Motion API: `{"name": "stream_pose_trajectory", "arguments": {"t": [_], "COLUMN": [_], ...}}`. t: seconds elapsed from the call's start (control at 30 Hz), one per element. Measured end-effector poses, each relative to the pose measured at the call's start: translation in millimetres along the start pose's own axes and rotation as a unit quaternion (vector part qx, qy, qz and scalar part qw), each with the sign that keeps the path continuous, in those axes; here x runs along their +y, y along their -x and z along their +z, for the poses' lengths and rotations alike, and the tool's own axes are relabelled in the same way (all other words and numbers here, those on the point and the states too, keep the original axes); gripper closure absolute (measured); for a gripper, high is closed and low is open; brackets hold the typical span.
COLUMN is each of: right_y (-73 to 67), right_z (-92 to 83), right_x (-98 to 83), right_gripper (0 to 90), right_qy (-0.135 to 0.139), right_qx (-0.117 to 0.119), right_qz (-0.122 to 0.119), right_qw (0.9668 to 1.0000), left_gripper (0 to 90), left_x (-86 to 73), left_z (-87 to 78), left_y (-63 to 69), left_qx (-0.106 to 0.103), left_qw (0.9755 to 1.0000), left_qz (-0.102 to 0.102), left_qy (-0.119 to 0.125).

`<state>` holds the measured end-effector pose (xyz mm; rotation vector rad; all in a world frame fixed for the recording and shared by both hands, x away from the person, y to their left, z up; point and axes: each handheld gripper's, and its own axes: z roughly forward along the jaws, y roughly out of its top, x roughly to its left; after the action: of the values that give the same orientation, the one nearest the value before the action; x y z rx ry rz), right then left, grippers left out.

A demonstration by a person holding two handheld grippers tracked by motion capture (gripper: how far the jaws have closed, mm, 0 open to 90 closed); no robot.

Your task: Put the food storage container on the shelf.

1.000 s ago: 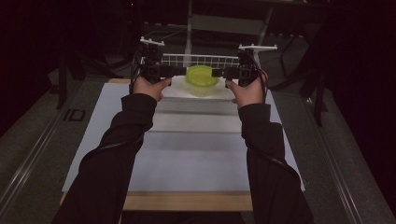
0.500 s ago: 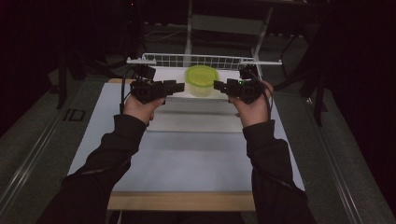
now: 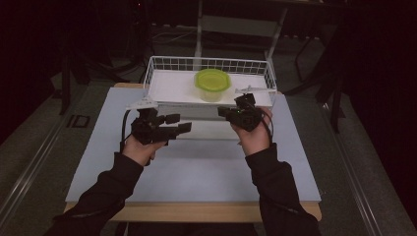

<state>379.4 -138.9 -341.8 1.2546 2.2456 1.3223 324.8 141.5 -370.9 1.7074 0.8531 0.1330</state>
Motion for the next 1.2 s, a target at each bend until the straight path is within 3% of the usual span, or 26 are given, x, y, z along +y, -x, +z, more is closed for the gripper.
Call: {"name": "stream_pose_trajectory", "arguments": {"t": [0.03, 0.1, 0.23, 0.33, 0.53, 0.67, 1.0, 1.2], "right_y": [-0.7, -0.9, 3.2, 7.6, 8.8, 7.8, 14.5, 16.7], "right_z": [3.9, 8.8, 17.3, 20.6, 29.3, 35.6, 47.4, 50.3], "right_x": [-1.1, -2.1, 0.7, 4.6, 11.5, 15.6, 19.6, 23.7], "right_gripper": [89.8, 89.9, 89.9, 89.8, 89.7, 88.7, 85.2, 85.1], "right_qy": [0.000, 0.007, 0.014, 0.023, 0.020, 0.017, 0.013, 0.012], "right_qx": [-0.005, -0.018, -0.026, -0.025, -0.027, -0.029, -0.037, -0.039], "right_qz": [-0.006, -0.010, -0.002, 0.008, 0.006, 0.007, 0.016, 0.019], "right_qw": [1.0000, 0.9998, 0.9996, 0.9994, 0.9994, 0.9994, 0.9991, 0.9990], "left_gripper": [29.0, 26.6, 13.8, 1.6, 1.6, 1.6, 1.6, 1.6], "left_x": [-7.4, -18.3, -42.2, -60.1, -89.8, -94.4, -97.9, -97.4], "left_z": [-0.8, -0.7, 6.9, 12.0, 16.2, 16.9, 17.0, 16.1], "left_y": [0.2, 0.0, 2.9, 6.4, 10.7, 9.6, 12.5, 12.3], "left_qx": [0.003, 0.006, 0.037, 0.035, 0.032, 0.027, 0.030, 0.030], "left_qw": [1.0000, 0.9999, 0.9986, 0.9982, 0.9982, 0.9986, 0.9977, 0.9978], "left_qz": [0.005, 0.012, 0.037, 0.047, 0.051, 0.045, 0.060, 0.059], "left_qy": [0.003, 0.006, -0.002, -0.008, 0.006, 0.005, 0.005, 0.008]}}
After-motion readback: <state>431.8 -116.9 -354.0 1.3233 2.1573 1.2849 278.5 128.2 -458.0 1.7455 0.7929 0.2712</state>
